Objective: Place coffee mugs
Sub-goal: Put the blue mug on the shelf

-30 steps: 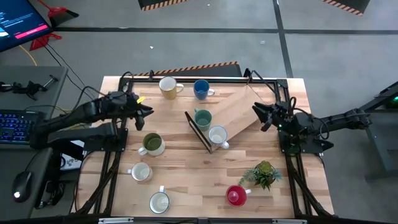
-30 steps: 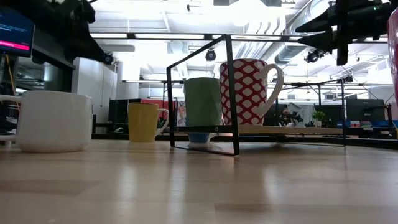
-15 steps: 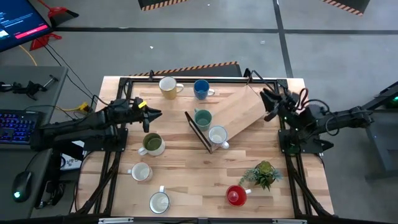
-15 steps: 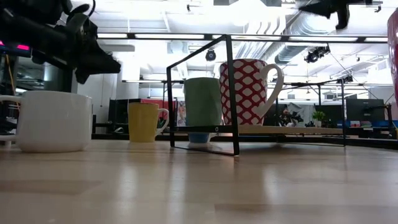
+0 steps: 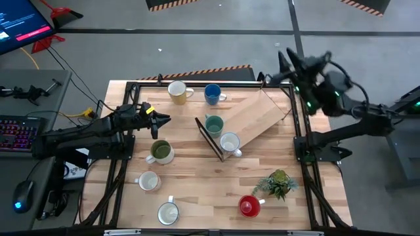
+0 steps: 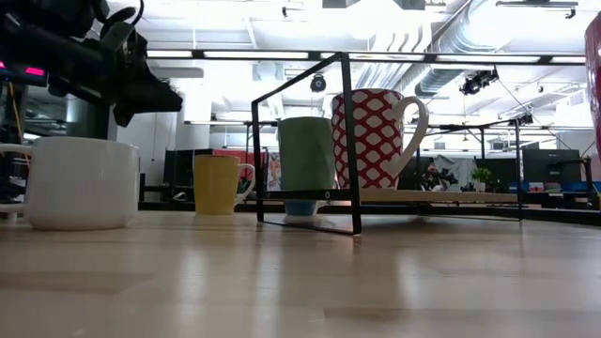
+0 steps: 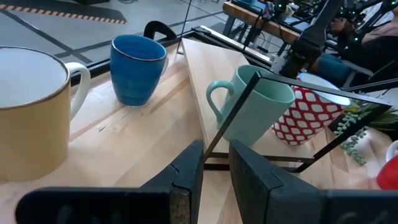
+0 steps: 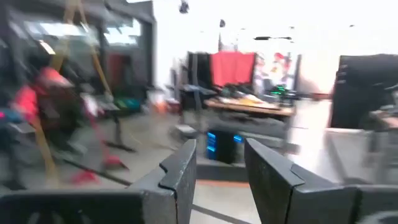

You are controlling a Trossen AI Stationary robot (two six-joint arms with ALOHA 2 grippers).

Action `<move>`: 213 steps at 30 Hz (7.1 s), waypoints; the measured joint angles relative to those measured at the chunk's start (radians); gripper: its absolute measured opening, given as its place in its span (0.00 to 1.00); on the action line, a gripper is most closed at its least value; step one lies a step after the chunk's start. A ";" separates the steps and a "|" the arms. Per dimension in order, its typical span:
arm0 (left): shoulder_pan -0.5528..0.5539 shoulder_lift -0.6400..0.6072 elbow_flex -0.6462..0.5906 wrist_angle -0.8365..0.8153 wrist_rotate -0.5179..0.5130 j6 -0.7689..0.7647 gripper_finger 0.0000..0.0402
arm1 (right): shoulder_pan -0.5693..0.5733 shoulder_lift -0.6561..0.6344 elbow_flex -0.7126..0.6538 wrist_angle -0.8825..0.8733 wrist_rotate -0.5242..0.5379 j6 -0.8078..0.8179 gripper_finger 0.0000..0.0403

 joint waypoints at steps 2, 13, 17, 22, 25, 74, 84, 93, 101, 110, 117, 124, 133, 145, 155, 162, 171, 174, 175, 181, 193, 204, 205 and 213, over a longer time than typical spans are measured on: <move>0.000 0.000 0.000 0.000 0.000 0.000 0.17 | -0.061 0.075 0.112 -0.122 -0.002 0.029 0.31; 0.000 0.000 0.000 -0.001 0.000 -0.027 0.17 | -0.458 0.465 0.624 -0.718 -0.604 0.310 0.31; 0.000 0.000 0.000 -0.001 0.000 -0.027 0.17 | -0.550 0.602 0.764 -0.767 -0.773 0.294 0.31; 0.000 0.000 0.000 -0.001 0.004 -0.045 0.17 | -0.617 0.763 0.919 -0.853 -0.951 0.287 0.31; 0.000 0.000 0.000 -0.001 0.004 -0.053 0.17 | -0.644 0.857 0.991 -0.908 -1.039 0.283 0.31; 0.000 0.001 0.001 -0.002 0.008 -0.053 0.17 | -0.497 1.316 1.006 -1.146 -1.156 0.270 0.31; 0.000 0.001 0.001 -0.002 0.008 -0.054 0.17 | -0.500 1.331 1.005 -1.132 -1.104 0.320 0.31; 0.000 0.001 0.001 -0.002 0.008 -0.053 0.17 | -0.505 1.331 1.005 -1.137 -1.101 0.386 0.31; 0.000 0.001 0.001 -0.002 0.011 -0.053 0.17 | -0.502 1.363 1.005 -1.164 -1.102 0.444 0.31; 0.000 0.001 0.001 -0.001 0.022 -0.052 0.17 | -0.493 1.381 1.005 -1.152 -1.109 0.475 0.31; 0.000 0.001 0.001 -0.002 0.029 -0.053 0.17 | -0.489 1.401 1.005 -1.144 -1.119 0.495 0.31; 0.000 0.001 0.001 -0.003 0.029 -0.053 0.17 | -0.482 1.426 1.005 -1.140 -1.122 0.497 0.31; 0.000 0.001 0.001 -0.002 0.029 -0.053 0.17 | -0.477 1.432 1.005 -1.119 -1.123 0.491 0.22; 0.000 0.001 0.001 -0.002 0.030 -0.053 0.17 | -0.478 1.433 1.012 -1.126 -1.124 0.475 0.01; 0.000 0.001 0.001 -0.003 0.030 -0.053 0.17 | -0.476 1.318 1.034 -1.177 -1.126 0.441 0.00; 0.000 0.001 0.001 -0.006 0.030 -0.053 0.17 | -0.439 1.176 1.033 -1.309 -1.086 0.398 0.00; 0.000 0.001 0.001 -0.009 0.029 -0.052 0.17 | -0.371 1.017 1.033 -1.540 -0.874 0.445 0.00; 0.000 0.001 0.001 -0.009 0.029 -0.051 0.17 | -0.351 0.980 1.026 -1.566 -0.833 0.479 0.00; 0.000 0.001 0.001 -0.009 0.029 -0.051 0.17 | -0.345 0.967 1.015 -1.554 -0.839 0.490 0.00; 0.000 0.001 0.001 -0.010 0.029 -0.051 0.17 | -0.315 0.896 0.887 -1.559 -0.842 0.528 0.00; 0.000 0.001 0.001 -0.009 0.025 -0.052 0.17 | -0.249 0.569 0.350 -1.360 -0.851 0.779 0.00; 0.000 0.001 0.001 0.000 0.022 -0.052 0.17 | -0.167 0.477 0.018 -1.153 -0.895 0.943 0.00; 0.000 0.001 0.001 0.000 0.022 -0.053 0.17 | -0.162 0.477 0.005 -1.123 -0.902 0.945 0.00; 0.000 0.001 0.001 0.024 0.013 -0.053 0.17 | -0.117 0.477 -0.024 -1.077 -0.954 0.994 0.00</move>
